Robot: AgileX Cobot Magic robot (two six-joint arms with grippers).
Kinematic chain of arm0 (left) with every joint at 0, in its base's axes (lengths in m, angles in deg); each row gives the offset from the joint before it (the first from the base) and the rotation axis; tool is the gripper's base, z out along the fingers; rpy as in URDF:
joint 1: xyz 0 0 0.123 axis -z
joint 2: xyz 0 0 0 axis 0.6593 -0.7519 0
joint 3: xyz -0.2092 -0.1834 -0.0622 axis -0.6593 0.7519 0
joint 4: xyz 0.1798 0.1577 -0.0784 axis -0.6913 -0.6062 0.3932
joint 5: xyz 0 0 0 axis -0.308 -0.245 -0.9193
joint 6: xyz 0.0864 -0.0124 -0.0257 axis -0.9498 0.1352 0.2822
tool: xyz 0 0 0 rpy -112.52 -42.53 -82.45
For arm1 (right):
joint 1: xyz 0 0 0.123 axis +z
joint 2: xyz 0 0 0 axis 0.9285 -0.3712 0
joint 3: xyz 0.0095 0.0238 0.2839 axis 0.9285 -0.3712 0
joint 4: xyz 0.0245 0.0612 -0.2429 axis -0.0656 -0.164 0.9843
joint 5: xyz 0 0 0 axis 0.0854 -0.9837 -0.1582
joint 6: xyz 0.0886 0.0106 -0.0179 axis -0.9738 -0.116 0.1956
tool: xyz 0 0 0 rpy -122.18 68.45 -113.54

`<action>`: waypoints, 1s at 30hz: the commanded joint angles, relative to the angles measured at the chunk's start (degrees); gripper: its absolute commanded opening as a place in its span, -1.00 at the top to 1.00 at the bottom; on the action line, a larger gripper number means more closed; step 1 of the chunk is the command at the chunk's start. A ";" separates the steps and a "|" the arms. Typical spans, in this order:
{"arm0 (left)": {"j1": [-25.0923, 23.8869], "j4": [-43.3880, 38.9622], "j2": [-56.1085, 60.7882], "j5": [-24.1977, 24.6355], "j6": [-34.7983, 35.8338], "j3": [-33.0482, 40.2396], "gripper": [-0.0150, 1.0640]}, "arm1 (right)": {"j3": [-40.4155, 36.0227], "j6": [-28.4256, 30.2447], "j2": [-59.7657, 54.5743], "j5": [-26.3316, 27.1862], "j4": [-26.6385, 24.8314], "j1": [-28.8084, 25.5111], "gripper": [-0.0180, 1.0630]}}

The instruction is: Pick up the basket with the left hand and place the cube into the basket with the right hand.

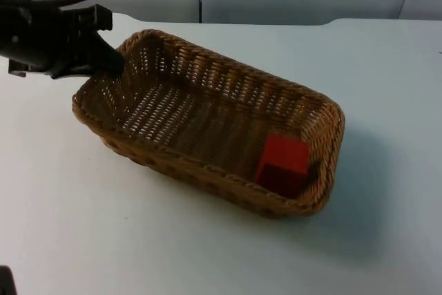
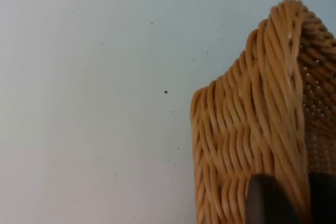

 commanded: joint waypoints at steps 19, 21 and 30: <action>-1.97 -30.44 9.86 -3.08 16.10 -20.74 0.98 | 8.56 0.67 7.96 0.05 22.78 0.08 0.97; -1.97 -32.11 12.11 -3.08 17.04 -20.75 0.98 | 9.50 0.91 10.21 0.05 24.94 0.18 0.97; -1.97 -49.62 36.68 1.94 31.18 -20.75 0.98 | 10.27 17.00 26.95 5.82 46.58 17.28 0.97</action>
